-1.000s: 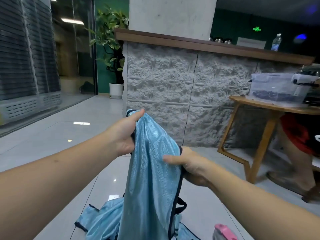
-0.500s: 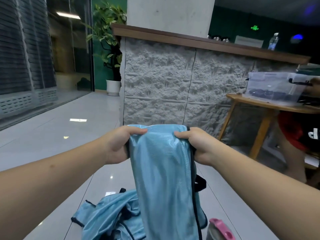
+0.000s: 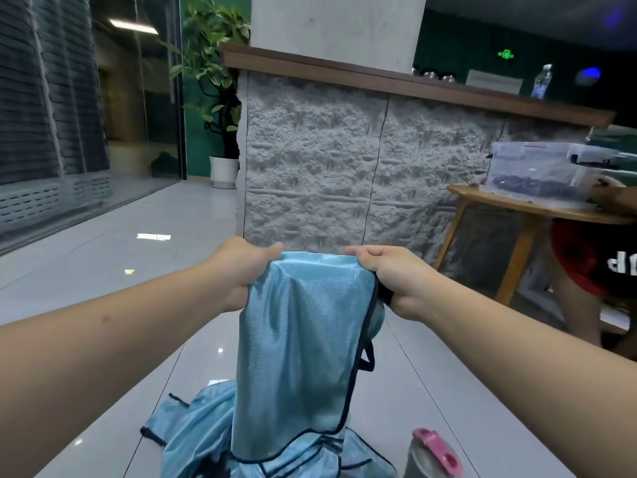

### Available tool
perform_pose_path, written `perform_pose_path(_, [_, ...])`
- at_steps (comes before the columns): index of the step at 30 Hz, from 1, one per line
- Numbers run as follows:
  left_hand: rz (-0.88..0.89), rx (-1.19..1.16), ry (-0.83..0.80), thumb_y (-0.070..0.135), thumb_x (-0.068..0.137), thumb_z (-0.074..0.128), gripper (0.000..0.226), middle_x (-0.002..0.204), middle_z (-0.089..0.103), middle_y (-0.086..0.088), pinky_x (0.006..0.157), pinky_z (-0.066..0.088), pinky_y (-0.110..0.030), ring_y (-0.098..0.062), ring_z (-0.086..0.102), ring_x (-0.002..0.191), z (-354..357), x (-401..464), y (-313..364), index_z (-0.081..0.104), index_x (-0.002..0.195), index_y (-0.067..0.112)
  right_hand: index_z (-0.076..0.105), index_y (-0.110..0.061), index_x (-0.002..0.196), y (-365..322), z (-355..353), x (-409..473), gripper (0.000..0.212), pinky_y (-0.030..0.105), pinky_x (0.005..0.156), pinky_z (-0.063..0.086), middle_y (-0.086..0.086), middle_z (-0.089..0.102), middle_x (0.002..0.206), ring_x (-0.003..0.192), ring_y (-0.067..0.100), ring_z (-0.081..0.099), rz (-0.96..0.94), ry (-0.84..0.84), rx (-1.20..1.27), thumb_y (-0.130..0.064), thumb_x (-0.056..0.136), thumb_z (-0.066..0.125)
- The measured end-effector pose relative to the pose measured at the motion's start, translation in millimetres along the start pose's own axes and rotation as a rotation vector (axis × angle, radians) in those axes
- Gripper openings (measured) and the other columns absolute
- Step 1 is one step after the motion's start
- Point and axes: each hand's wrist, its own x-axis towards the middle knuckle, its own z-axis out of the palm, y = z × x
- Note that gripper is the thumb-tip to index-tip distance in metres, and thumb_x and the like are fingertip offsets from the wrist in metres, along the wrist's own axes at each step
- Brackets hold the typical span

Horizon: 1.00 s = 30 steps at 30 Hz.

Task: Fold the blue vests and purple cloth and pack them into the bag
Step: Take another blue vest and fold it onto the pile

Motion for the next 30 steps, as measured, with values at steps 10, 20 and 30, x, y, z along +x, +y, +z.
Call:
perform_pose_path(10, [-0.168, 0.071, -0.104, 0.023, 0.102, 0.065, 0.025, 0.09, 0.078, -0.016, 0.075, 0.065, -0.043, -0.028, 0.077, 0.081, -4, 10, 8, 0.073, 0.103, 0.0, 0.078, -0.021, 0.108, -10, 9, -25, 0.063, 0.04, 0.085, 0.064, 0.0, 0.081, 0.099, 0.095, 0.024, 0.078, -0.077, -0.443, -0.77, -0.057, 0.057, 0.09])
perform_pose_path(20, [-0.123, 0.739, -0.458, -0.011, 0.079, 0.079, 0.009, 0.084, 0.076, -0.015, 0.078, 0.06, -0.032, -0.029, 0.075, 0.086, -15, -23, 11, 0.074, 0.085, -0.005, 0.064, -0.017, 0.072, 8, 12, -16, 0.017, 0.033, 0.062, 0.048, 0.002, 0.064, 0.08, 0.074, 0.023, 0.059, -0.131, -0.357, -1.313, -0.016, 0.087, 0.071])
perform_pose_path(30, [-0.015, 0.695, -0.32, 0.01, 0.088, 0.077, 0.012, 0.105, 0.075, -0.013, 0.098, 0.056, -0.044, -0.031, 0.07, 0.106, -25, -7, 7, 0.073, 0.096, 0.002, 0.076, 0.002, 0.088, -4, -18, -4, 0.009, 0.031, 0.068, 0.053, 0.021, 0.076, 0.088, 0.075, 0.026, 0.069, -0.004, -0.305, -0.743, -0.002, 0.081, 0.071])
